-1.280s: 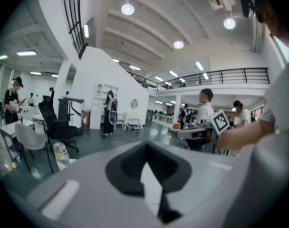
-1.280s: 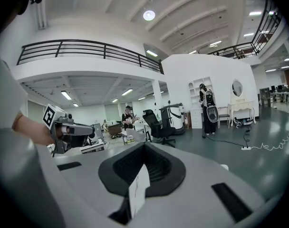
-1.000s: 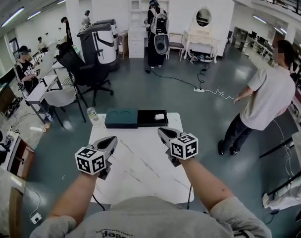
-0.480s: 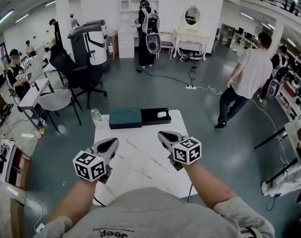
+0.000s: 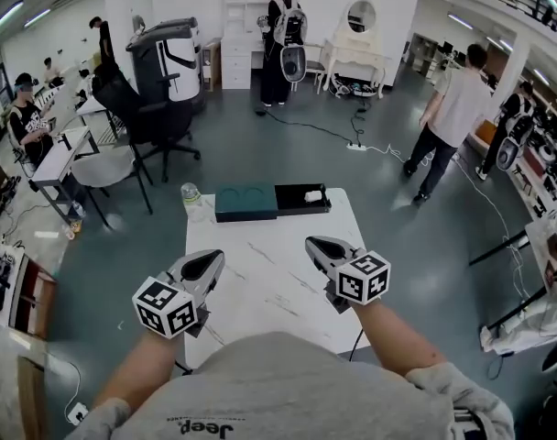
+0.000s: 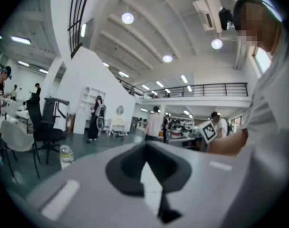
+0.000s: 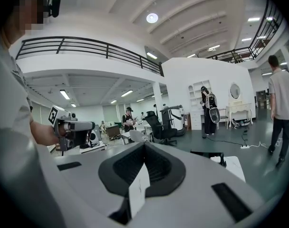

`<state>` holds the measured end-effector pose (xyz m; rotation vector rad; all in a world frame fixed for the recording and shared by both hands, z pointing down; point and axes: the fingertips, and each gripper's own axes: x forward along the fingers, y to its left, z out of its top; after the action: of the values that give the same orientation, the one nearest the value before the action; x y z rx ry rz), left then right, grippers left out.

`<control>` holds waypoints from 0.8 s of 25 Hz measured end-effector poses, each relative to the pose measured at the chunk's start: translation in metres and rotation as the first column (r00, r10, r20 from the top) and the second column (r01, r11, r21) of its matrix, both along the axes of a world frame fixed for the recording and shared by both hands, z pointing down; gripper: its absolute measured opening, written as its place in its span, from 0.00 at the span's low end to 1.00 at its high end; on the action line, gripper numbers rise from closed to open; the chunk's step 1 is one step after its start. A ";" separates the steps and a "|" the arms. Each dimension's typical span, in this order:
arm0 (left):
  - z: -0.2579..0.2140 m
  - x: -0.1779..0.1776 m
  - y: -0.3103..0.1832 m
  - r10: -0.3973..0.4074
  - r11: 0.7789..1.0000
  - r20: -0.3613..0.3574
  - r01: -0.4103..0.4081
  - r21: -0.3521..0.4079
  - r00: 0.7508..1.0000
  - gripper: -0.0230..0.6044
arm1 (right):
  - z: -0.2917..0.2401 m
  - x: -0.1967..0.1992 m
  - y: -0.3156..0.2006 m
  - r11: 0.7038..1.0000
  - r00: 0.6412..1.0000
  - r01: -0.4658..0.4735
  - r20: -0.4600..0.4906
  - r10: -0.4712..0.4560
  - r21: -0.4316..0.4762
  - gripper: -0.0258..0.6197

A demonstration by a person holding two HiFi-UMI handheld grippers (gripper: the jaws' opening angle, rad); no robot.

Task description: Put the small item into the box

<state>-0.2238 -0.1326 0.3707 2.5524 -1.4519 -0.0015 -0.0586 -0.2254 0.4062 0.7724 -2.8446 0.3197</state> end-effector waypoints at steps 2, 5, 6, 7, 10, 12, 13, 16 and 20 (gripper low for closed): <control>0.003 0.000 0.006 -0.003 1.000 -0.006 0.003 0.001 1.000 0.05 | 0.003 -0.001 0.005 1.000 1.000 0.008 -0.010 -0.008 -0.008 0.05; 0.008 -0.002 0.011 -0.026 1.000 -0.031 0.026 -0.007 0.999 0.04 | 0.006 -0.002 0.012 0.999 0.999 0.034 -0.023 -0.035 -0.015 0.05; 0.010 -0.001 0.012 -0.033 0.999 -0.038 0.033 -0.009 0.999 0.04 | 0.006 -0.002 0.013 0.999 0.999 0.043 -0.023 -0.043 -0.015 0.05; 0.011 0.000 0.012 -0.038 0.999 -0.043 0.038 -0.011 0.998 0.04 | 0.006 -0.001 0.015 0.999 0.998 0.051 -0.022 -0.051 -0.015 0.05; 0.013 0.007 0.015 -0.047 0.999 -0.043 0.046 -0.012 0.998 0.04 | 0.007 0.003 0.019 0.997 0.997 0.074 -0.012 -0.074 -0.021 0.05; 0.013 0.011 0.015 -0.048 0.999 -0.040 0.048 -0.012 0.998 0.05 | 0.007 0.004 0.020 0.995 0.996 0.091 0.002 -0.091 -0.032 0.05; 0.012 0.014 0.015 -0.048 0.999 -0.040 0.047 -0.011 0.998 0.05 | 0.008 0.005 0.020 0.994 0.995 0.099 0.007 -0.099 -0.038 0.05; 0.010 0.018 0.014 -0.048 0.999 -0.040 0.047 -0.009 0.998 0.05 | 0.008 0.007 0.021 0.992 0.993 0.119 0.018 -0.118 -0.048 0.05; 0.006 0.020 0.013 -0.050 0.999 -0.035 0.050 -0.004 0.998 0.05 | 0.005 0.011 0.018 0.992 0.993 0.119 0.023 -0.118 -0.041 0.05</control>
<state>-0.2043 -0.1193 0.3766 2.4993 -1.5012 -0.0515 -0.0477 -0.2069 0.4108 0.5925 -2.8774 0.3720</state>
